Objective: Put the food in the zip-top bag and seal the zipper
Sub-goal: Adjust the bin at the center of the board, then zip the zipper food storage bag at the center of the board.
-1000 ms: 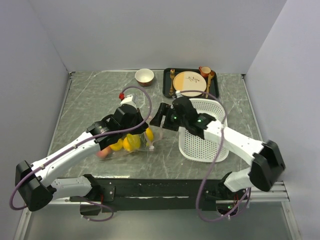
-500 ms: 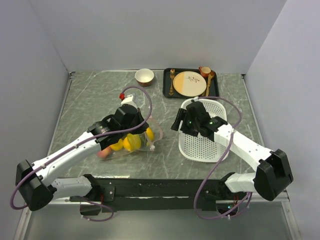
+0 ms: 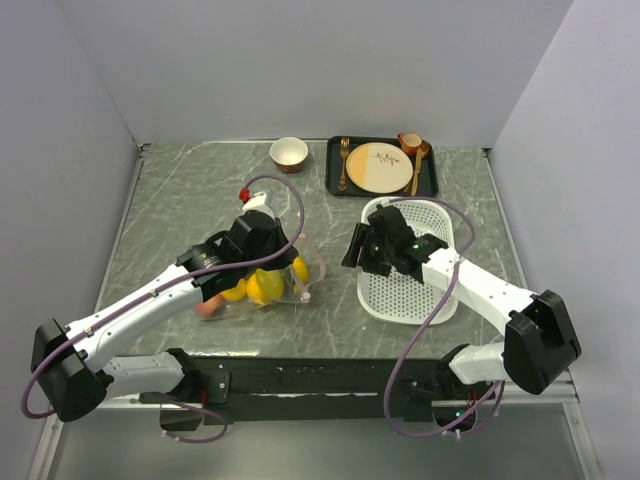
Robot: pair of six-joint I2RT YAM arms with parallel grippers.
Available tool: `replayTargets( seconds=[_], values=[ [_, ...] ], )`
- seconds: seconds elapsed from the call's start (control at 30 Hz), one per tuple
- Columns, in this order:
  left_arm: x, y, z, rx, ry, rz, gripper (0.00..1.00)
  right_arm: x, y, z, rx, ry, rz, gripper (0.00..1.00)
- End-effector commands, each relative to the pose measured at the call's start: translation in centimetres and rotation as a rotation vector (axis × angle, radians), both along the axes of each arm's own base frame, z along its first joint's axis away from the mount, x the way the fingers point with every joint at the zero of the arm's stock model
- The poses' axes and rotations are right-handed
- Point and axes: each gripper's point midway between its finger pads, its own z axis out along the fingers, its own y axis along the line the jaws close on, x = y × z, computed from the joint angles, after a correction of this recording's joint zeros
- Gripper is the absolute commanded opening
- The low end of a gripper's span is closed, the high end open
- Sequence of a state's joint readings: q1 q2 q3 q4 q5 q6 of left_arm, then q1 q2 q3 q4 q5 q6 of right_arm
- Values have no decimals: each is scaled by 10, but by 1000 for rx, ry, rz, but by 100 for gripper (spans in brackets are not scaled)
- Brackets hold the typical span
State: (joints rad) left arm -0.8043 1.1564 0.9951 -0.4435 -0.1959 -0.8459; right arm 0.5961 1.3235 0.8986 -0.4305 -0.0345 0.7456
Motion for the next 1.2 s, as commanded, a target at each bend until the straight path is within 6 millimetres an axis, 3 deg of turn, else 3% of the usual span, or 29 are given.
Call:
replayTargets(
  seconds=[0.0, 0.17, 0.3, 0.4, 0.57, 0.77, 0.9, 1.03, 1.17],
  values=[
    [4, -6, 15, -52, -31, -1, 1, 5, 5, 28, 41, -105, 18, 66],
    [4, -8, 13, -52, -25, -5, 1, 3, 19, 46, 62, -127, 60, 66],
    [5, -9, 13, -45, -24, -9, 1, -28, 56, 66, 288, -39, 189, 61],
    [5, -7, 12, -36, -23, -7, 1, -39, 70, 68, 384, -24, 204, 60],
    [4, -9, 10, -45, -16, -10, 1, -52, 85, 50, 394, 47, 251, 54],
    [4, -5, 12, -36, -24, -2, 1, -35, 84, 22, 278, 95, 175, 50],
    [1, 0, 11, -27, -22, 5, 1, -14, 78, 20, 180, 56, 125, 51],
    [-1, 4, 10, -27, -25, 16, 1, -6, 84, 21, 178, 39, 141, 52],
    [-1, 5, 9, -29, -25, 18, 1, -3, 90, 8, 154, 78, 149, 52]
  ],
)
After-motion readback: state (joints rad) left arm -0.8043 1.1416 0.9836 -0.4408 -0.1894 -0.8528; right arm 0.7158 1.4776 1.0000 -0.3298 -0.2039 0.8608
